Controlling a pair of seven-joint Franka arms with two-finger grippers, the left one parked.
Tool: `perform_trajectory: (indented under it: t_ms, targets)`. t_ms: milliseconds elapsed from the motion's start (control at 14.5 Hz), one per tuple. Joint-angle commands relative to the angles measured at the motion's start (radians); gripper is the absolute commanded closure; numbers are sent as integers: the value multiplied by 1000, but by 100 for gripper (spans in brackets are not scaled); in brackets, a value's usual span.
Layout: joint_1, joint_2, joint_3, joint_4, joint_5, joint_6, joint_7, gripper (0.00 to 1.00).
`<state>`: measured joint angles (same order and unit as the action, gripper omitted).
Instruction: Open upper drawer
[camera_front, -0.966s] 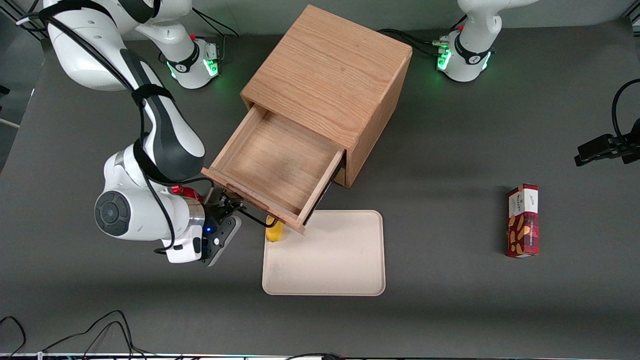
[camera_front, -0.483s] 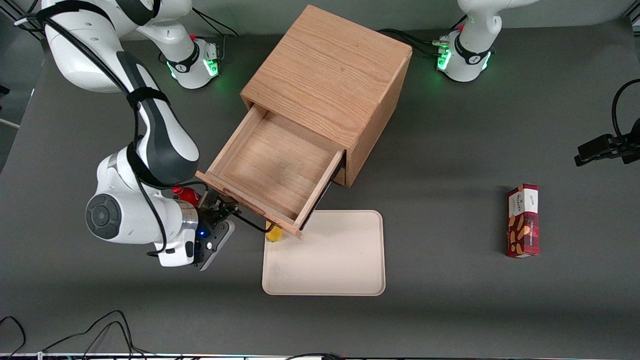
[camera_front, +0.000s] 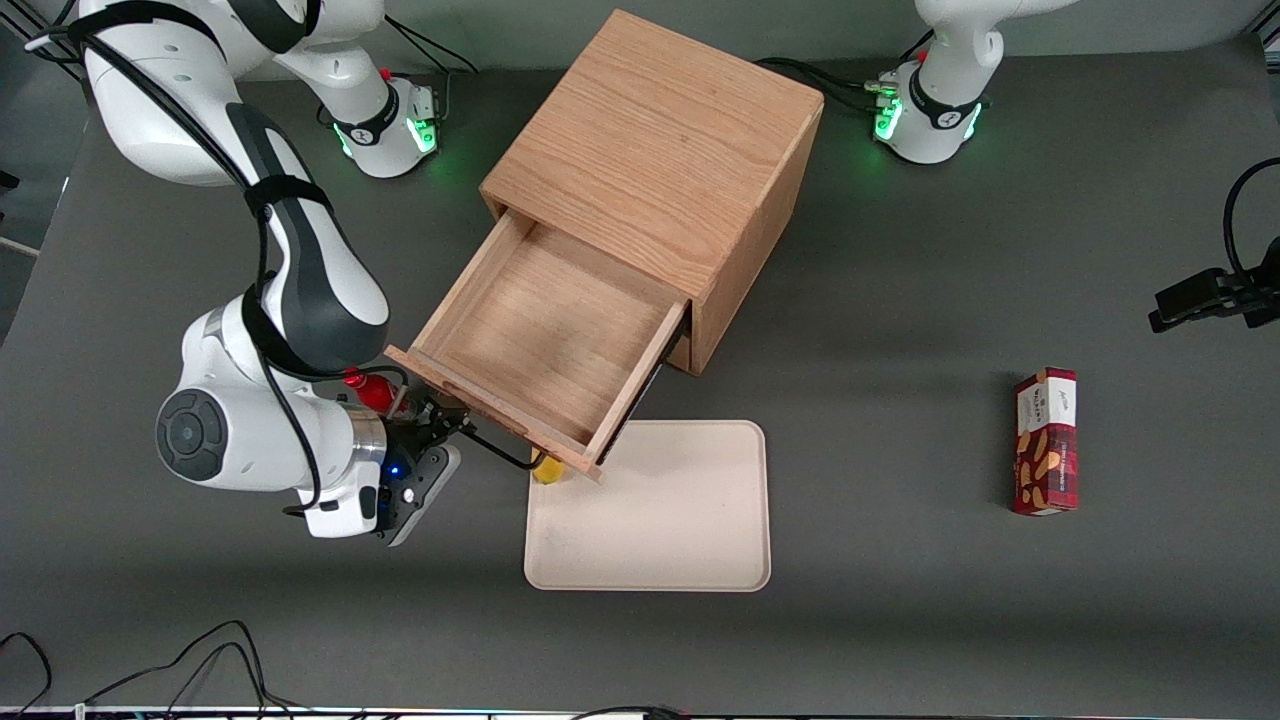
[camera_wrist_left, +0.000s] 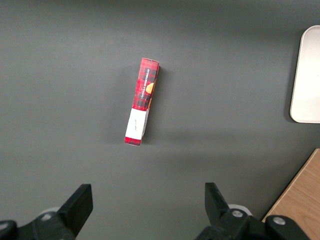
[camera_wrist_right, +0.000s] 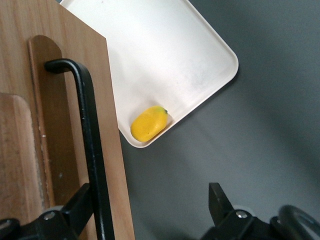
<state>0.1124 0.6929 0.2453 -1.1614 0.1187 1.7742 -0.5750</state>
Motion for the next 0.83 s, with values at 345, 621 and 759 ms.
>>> perform_trajectory:
  t_ms: [345,621,759]
  targets:
    - [-2,-93,-14,92,-5,-209,0,0]
    - [-97,-286,-12,-21,-14,-311,6,0]
    - [-154,-407,-12,-131,-17,-311,26,0]
